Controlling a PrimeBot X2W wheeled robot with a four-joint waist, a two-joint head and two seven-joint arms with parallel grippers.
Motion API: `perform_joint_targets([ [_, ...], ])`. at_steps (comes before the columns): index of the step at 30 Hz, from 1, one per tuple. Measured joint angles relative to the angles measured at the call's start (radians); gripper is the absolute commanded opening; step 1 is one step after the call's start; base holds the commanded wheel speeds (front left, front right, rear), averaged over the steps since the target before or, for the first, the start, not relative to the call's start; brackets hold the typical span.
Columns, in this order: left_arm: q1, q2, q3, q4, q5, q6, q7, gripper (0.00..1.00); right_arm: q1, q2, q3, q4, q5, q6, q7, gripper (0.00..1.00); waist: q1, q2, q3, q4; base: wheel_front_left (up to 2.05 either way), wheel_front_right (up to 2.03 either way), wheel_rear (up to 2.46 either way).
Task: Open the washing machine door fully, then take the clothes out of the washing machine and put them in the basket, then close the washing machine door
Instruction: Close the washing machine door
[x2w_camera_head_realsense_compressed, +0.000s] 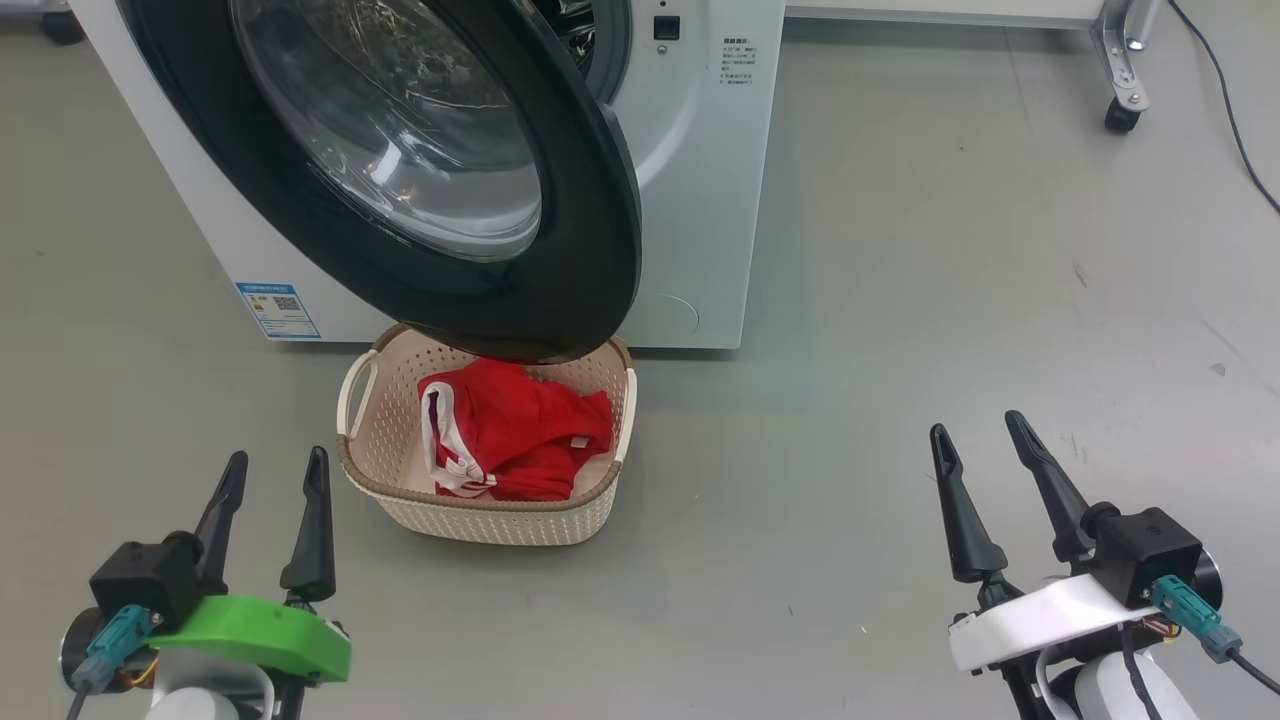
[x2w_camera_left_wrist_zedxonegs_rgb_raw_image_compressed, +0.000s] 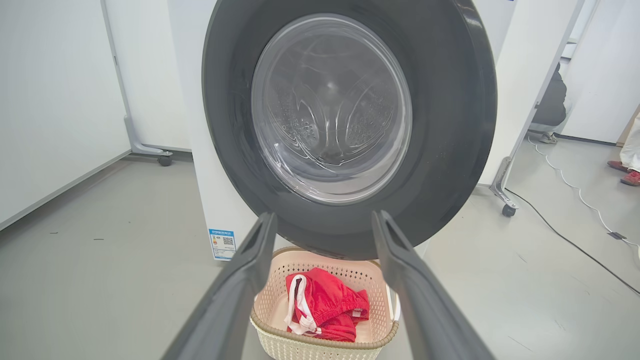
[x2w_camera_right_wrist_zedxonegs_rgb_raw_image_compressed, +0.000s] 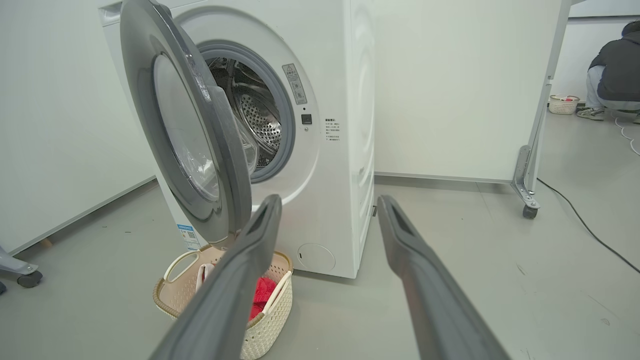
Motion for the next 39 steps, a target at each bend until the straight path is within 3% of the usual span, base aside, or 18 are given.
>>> perform_joint_targets([
  [28, 0.03, -0.035, 0.022, 0.004, 0.055, -0.023, 0.0, 1.0, 0.0, 0.002, -0.008, 0.0, -0.003, 0.0, 0.0, 1.0, 0.0, 0.0, -0.012, -0.003, 0.0, 0.0, 0.0],
  [29, 0.03, -0.036, 0.02, 0.004, 0.056, -0.024, 0.0, 1.0, 0.0, 0.002, -0.007, 0.0, -0.003, 0.0, 0.0, 0.51, 0.0, 0.0, -0.012, -0.001, 0.0, 0.0, 0.0],
  [31, 0.03, -0.04, 0.014, 0.004, 0.061, -0.029, 0.0, 1.0, 0.0, -0.004, -0.008, 0.0, -0.004, 0.0, 0.0, 0.13, 0.0, 0.0, -0.009, 0.004, 0.0, 0.0, 0.0],
  [32, 0.03, -0.043, 0.012, 0.004, 0.062, -0.032, 0.0, 1.0, 0.0, -0.008, -0.007, 0.0, -0.007, 0.0, 0.0, 0.0, 0.0, 0.0, -0.007, 0.007, 0.0, 0.0, 0.0],
  [39, 0.03, -0.054, 0.012, -0.006, 0.063, -0.032, 0.0, 1.0, -0.018, -0.032, 0.024, -0.023, -0.021, 0.005, 0.0, 0.0, 0.0, 0.0, 0.014, 0.032, 0.0, 0.0, 0.0],
])
